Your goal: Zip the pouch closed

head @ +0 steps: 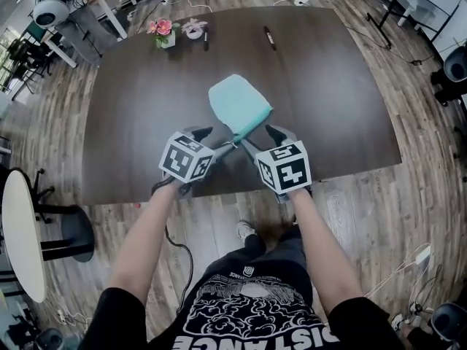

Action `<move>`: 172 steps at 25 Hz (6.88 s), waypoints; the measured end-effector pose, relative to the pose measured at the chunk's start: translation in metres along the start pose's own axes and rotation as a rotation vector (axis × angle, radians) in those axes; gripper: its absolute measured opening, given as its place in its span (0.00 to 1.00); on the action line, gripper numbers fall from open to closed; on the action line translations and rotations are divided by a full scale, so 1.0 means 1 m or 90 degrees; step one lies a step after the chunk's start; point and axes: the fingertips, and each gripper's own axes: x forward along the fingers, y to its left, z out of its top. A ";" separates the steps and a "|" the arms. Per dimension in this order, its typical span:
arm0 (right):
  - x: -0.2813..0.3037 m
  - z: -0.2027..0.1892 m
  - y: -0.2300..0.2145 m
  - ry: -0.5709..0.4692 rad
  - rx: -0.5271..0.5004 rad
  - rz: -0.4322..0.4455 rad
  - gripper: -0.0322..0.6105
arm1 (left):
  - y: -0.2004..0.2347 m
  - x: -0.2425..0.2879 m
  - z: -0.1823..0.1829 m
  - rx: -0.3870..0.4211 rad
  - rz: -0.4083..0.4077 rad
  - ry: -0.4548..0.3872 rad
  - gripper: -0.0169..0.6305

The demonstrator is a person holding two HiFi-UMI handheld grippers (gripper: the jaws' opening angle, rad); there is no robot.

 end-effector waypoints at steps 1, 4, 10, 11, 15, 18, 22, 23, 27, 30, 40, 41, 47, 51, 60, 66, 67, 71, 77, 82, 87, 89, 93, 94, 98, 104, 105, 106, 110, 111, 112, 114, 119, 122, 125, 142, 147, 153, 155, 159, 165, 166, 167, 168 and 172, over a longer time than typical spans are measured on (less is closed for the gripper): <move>0.001 -0.004 0.002 0.005 0.000 0.003 0.49 | -0.002 0.002 -0.005 0.000 -0.004 0.007 0.49; 0.002 -0.011 0.003 0.012 0.003 0.004 0.47 | -0.006 0.009 -0.015 0.004 -0.016 0.022 0.46; 0.003 -0.021 0.006 0.025 0.009 0.006 0.47 | -0.007 0.017 -0.024 0.016 -0.035 0.039 0.39; 0.003 -0.023 0.005 0.028 0.010 0.004 0.47 | -0.009 0.018 -0.024 0.019 -0.041 0.040 0.37; 0.002 -0.026 0.001 0.034 0.012 -0.003 0.47 | -0.014 0.022 -0.030 0.035 -0.061 0.051 0.32; 0.002 -0.029 -0.001 0.038 0.013 -0.004 0.47 | -0.013 0.027 -0.033 0.037 -0.061 0.055 0.27; 0.001 -0.030 -0.003 0.047 0.012 -0.009 0.47 | -0.011 0.031 -0.032 0.032 -0.060 0.053 0.21; 0.000 -0.030 -0.004 0.048 0.012 -0.010 0.46 | -0.010 0.031 -0.032 0.029 -0.059 0.052 0.17; -0.005 -0.031 -0.006 0.060 0.000 -0.018 0.46 | -0.011 0.028 -0.031 -0.007 -0.071 0.043 0.07; -0.009 -0.026 -0.007 0.058 -0.008 -0.020 0.45 | -0.012 0.026 -0.028 -0.050 -0.092 0.031 0.06; -0.025 -0.004 0.000 0.044 -0.031 -0.010 0.44 | -0.013 0.001 -0.002 -0.119 -0.126 -0.018 0.06; -0.025 -0.001 0.002 0.043 -0.034 -0.007 0.44 | -0.014 -0.001 0.001 -0.115 -0.126 -0.020 0.06; -0.026 0.013 0.013 0.024 -0.047 0.021 0.43 | -0.018 -0.013 0.013 -0.077 -0.125 -0.020 0.06; -0.026 0.014 0.015 0.020 -0.056 0.047 0.42 | -0.022 -0.017 0.024 -0.065 -0.115 -0.027 0.06; -0.023 0.026 0.016 0.012 -0.082 0.133 0.38 | -0.037 -0.023 0.051 -0.046 -0.085 -0.029 0.06; -0.027 0.034 0.015 0.016 -0.112 0.192 0.33 | -0.046 -0.023 0.065 -0.057 -0.061 -0.025 0.06; -0.026 0.035 0.014 0.015 -0.115 0.199 0.32 | -0.047 -0.023 0.065 -0.060 -0.058 -0.022 0.06; -0.022 0.038 0.016 0.017 -0.126 0.229 0.31 | -0.050 -0.023 0.066 -0.065 -0.046 -0.019 0.06; -0.022 0.038 0.023 0.017 -0.135 0.271 0.26 | -0.053 -0.027 0.071 -0.075 -0.027 -0.021 0.06; -0.017 0.040 0.022 0.008 -0.127 0.274 0.19 | -0.048 -0.029 0.068 -0.088 -0.013 -0.023 0.06; -0.013 0.043 0.026 0.006 -0.117 0.282 0.16 | -0.043 -0.034 0.066 -0.098 -0.002 -0.024 0.06; -0.012 0.042 0.027 0.005 -0.112 0.286 0.15 | -0.041 -0.034 0.065 -0.102 0.002 -0.026 0.06; -0.010 0.042 0.030 0.002 -0.102 0.297 0.10 | -0.036 -0.034 0.063 -0.108 0.005 -0.031 0.06; -0.009 0.042 0.031 0.002 -0.102 0.299 0.10 | -0.035 -0.034 0.063 -0.110 0.006 -0.032 0.06; -0.007 0.044 0.031 0.003 -0.103 0.299 0.08 | -0.032 -0.033 0.064 -0.111 0.007 -0.034 0.06; -0.006 0.044 0.032 0.006 -0.115 0.300 0.06 | -0.030 -0.032 0.064 -0.104 0.008 -0.026 0.06; -0.005 0.043 0.031 0.008 -0.115 0.301 0.06 | -0.030 -0.032 0.064 -0.101 0.007 -0.023 0.06; -0.005 0.043 0.030 0.010 -0.114 0.301 0.06 | -0.030 -0.032 0.064 -0.099 0.007 -0.020 0.06; -0.004 0.041 0.029 0.021 -0.108 0.299 0.06 | -0.029 -0.032 0.061 -0.100 0.009 -0.018 0.06; -0.003 0.041 0.029 0.022 -0.108 0.299 0.06 | -0.028 -0.032 0.060 -0.102 0.010 -0.019 0.06; -0.002 0.042 0.029 0.023 -0.108 0.299 0.06 | -0.027 -0.032 0.060 -0.104 0.011 -0.020 0.06; -0.001 0.041 0.027 0.026 -0.105 0.298 0.06 | -0.026 -0.031 0.059 -0.106 0.015 -0.018 0.06; 0.003 0.041 0.024 0.031 -0.098 0.296 0.06 | -0.020 -0.036 0.053 -0.109 0.027 -0.013 0.06; 0.004 0.039 0.026 0.033 -0.098 0.298 0.06 | -0.019 -0.036 0.051 -0.110 0.030 -0.012 0.06; 0.005 0.038 0.026 0.036 -0.098 0.297 0.06 | -0.017 -0.037 0.048 -0.115 0.033 -0.011 0.06; 0.005 0.039 0.018 0.036 -0.094 0.285 0.06 | -0.008 -0.044 0.042 -0.130 0.057 -0.013 0.06; 0.006 0.039 0.019 0.037 -0.095 0.287 0.06 | -0.005 -0.044 0.040 -0.136 0.061 -0.014 0.06; 0.006 0.039 0.018 0.037 -0.093 0.283 0.06 | -0.003 -0.045 0.039 -0.141 0.072 -0.012 0.06; 0.007 0.038 0.015 0.038 -0.090 0.279 0.06 | -0.001 -0.047 0.037 -0.145 0.077 -0.012 0.06; 0.007 0.039 0.011 0.039 -0.089 0.273 0.06 | 0.003 -0.050 0.034 -0.152 0.087 -0.012 0.06; 0.008 0.037 0.005 0.041 -0.086 0.262 0.06 | 0.011 -0.054 0.028 -0.169 0.109 -0.012 0.06; 0.008 0.037 0.004 0.041 -0.085 0.260 0.06 | 0.012 -0.055 0.027 -0.172 0.113 -0.012 0.06; 0.007 0.037 0.003 0.042 -0.083 0.259 0.06 | 0.012 -0.056 0.025 -0.175 0.115 -0.012 0.06; 0.007 0.037 0.002 0.041 -0.082 0.259 0.06 | 0.013 -0.056 0.025 -0.178 0.116 -0.013 0.06; 0.007 0.037 0.002 0.041 -0.084 0.259 0.06 | 0.013 -0.056 0.024 -0.182 0.120 -0.015 0.06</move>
